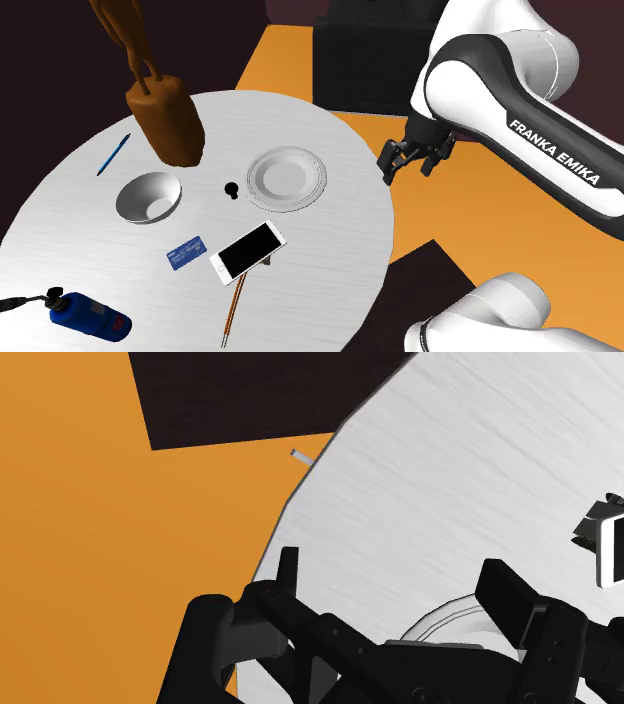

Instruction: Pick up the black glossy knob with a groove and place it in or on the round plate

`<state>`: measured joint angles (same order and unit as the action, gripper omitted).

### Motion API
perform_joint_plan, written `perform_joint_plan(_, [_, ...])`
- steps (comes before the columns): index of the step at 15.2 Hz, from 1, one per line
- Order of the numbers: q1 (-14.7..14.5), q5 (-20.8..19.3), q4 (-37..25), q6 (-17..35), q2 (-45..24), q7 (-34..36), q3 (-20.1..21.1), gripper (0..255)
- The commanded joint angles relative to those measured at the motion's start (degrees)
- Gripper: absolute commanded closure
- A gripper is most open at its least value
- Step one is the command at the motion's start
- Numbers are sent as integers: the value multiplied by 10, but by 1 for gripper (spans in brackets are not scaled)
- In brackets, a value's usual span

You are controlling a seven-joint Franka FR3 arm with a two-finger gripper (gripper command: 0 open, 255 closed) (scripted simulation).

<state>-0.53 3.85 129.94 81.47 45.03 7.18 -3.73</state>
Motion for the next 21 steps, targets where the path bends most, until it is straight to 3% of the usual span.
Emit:
perform_joint_plan(1, [0,0,0,0,0,0,0,0])
perform_joint_plan(12, [-29,48,-36,131,-145,116,113,0])
perform_joint_plan(21, [-44,30,-133,211,-309,216,194,0])
